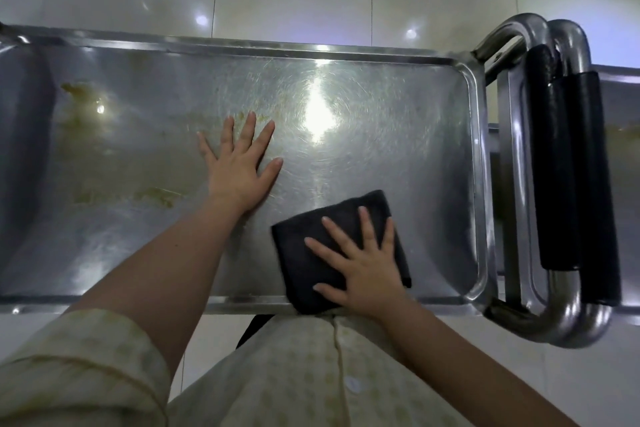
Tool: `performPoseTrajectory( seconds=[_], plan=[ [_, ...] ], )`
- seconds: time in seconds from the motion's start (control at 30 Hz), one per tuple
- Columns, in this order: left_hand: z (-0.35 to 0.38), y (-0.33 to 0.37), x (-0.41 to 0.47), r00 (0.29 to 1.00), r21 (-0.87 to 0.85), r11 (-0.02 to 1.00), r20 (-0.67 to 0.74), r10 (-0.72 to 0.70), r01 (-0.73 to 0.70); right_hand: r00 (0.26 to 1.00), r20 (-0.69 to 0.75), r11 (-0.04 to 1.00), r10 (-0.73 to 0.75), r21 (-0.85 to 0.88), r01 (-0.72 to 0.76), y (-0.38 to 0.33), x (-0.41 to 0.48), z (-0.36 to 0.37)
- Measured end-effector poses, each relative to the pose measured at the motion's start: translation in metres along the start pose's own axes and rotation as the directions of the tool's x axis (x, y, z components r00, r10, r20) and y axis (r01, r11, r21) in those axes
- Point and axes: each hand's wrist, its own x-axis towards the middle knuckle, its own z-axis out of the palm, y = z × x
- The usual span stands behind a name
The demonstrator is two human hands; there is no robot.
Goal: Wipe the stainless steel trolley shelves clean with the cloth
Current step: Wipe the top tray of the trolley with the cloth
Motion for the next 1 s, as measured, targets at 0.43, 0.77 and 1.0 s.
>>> performPoseTrajectory(
  seconds=[0.43,0.77,1.0],
  plan=[
    [-0.015,-0.008,-0.003,0.996,-0.082,0.996,0.071,0.044,-0.038,0.990,0.039,0.990,0.134,-0.054,-0.132,0.023,-0.035,0.002],
    [-0.022,-0.088,-0.066,0.999,-0.122,0.992,0.035,-0.009,0.013,0.993,0.057,0.994,0.106,0.014,-0.107,-0.096,0.041,0.002],
    [-0.021,-0.116,-0.090,0.998,-0.202,0.978,-0.019,-0.055,0.051,0.970,0.142,0.976,0.198,0.062,-0.209,-0.127,0.121,-0.023]
  ],
)
